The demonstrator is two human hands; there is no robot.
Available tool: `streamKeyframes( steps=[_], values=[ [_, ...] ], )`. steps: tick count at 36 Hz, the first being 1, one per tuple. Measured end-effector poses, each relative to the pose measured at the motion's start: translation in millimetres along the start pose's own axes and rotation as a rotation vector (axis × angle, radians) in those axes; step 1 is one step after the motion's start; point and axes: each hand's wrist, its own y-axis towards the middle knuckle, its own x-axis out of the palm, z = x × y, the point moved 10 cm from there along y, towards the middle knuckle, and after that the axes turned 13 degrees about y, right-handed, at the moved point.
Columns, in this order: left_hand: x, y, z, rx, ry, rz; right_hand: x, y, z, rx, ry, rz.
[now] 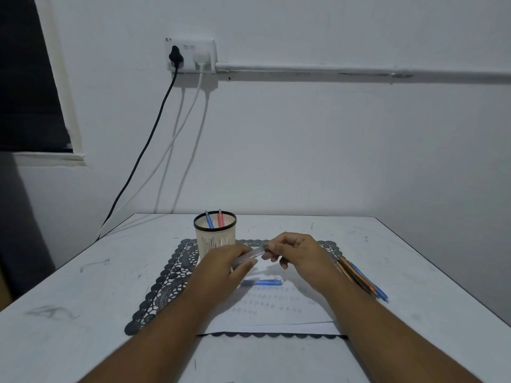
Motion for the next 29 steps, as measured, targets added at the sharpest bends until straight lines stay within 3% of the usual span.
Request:
streamKeyframes(
  steps=[8,19,29],
  values=[
    [-5,2,4,0.049,-0.036,0.069,-2,0,2,0.041,0.013,0.029],
    [-14,-1,9,0.063,0.09,0.134,-1,-5,37,0.309,0.376,0.159],
    [-27,-4,-1,-0.152,-0.391,0.209,11,-12,56,0.508,0.6,0.216]
  ],
)
